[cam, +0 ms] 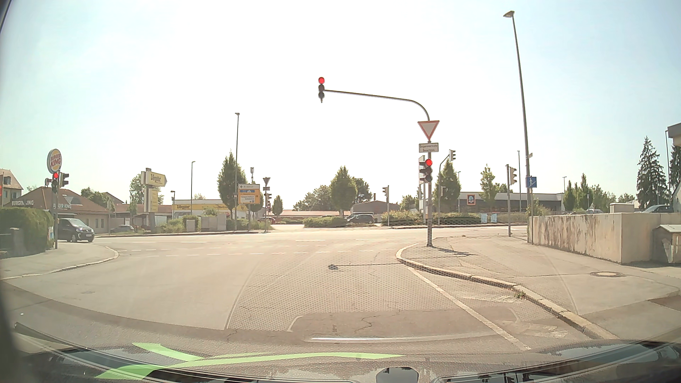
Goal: Follow the waypoints while adhering to traffic rules and regulations
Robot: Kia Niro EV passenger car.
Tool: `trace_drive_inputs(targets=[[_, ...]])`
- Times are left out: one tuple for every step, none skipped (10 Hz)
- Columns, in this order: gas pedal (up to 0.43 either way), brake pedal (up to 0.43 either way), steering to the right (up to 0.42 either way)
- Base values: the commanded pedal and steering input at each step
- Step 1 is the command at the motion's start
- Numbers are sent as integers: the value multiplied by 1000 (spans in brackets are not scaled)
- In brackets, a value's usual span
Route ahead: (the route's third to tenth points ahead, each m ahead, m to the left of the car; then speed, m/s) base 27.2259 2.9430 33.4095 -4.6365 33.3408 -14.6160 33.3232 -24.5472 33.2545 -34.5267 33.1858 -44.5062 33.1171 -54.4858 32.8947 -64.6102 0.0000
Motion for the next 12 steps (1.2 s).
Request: trace_drive_inputs(targets=[[0,311,-18],[0,311,-18],[0,311,-18],[0,311,-18],[0,311,-18],[0,311,-18],[0,311,-18],[0,311,-18],[0,311,-19],[0,311,-18],[0,311,-18],[0,311,-19]])
